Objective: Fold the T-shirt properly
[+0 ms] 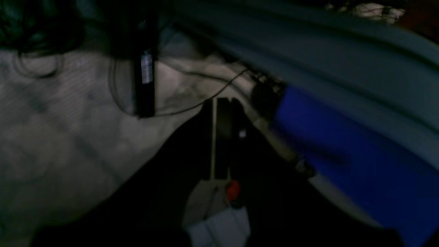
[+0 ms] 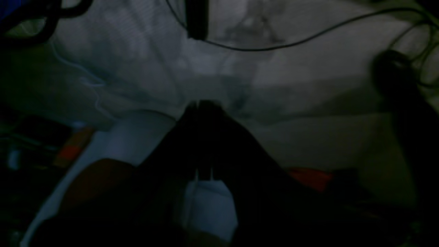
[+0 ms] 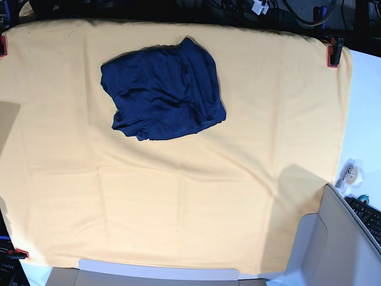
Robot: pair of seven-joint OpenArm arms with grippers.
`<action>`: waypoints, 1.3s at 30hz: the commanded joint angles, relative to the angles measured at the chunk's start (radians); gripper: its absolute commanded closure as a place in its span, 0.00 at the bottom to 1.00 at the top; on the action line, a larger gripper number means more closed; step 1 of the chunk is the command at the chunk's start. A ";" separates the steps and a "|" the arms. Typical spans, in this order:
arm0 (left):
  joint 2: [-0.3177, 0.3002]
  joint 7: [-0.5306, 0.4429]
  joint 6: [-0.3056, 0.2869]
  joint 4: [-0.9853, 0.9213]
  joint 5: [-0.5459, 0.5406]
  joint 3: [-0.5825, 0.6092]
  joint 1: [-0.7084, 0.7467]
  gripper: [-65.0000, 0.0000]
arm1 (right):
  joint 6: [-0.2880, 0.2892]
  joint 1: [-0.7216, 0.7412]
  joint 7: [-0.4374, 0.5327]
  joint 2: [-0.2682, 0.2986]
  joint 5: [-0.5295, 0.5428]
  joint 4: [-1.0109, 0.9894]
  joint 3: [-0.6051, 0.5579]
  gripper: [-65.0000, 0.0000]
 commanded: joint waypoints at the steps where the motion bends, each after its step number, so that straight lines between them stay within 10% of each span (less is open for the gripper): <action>1: -0.009 -0.055 -0.010 -0.054 -0.004 0.047 -0.018 0.99 | 0.008 0.016 0.002 0.004 -0.006 -0.062 -0.017 1.00; 7: 0.037 -0.290 0.008 -0.315 -0.004 0.320 -0.178 0.99 | 0.008 0.231 0.248 0.001 -0.063 -0.461 -0.069 1.00; 13: 0.091 -0.367 0.493 -0.356 -0.004 0.465 -0.231 0.99 | -0.002 0.394 0.418 -0.047 -0.155 -0.723 -0.074 1.00; 16: 0.113 -0.391 0.623 -0.355 -0.004 0.503 -0.231 0.99 | -0.134 0.423 0.435 -0.076 -0.164 -0.729 -0.071 1.00; 21: 0.119 -0.403 0.649 -0.353 -0.006 0.497 -0.231 0.99 | -0.333 0.449 0.558 -0.084 -0.161 -0.731 -0.069 1.00; 39: 0.156 -0.394 0.649 -0.352 -0.008 0.497 -0.247 0.99 | -0.338 0.475 0.562 -0.101 0.151 -0.729 -0.069 1.00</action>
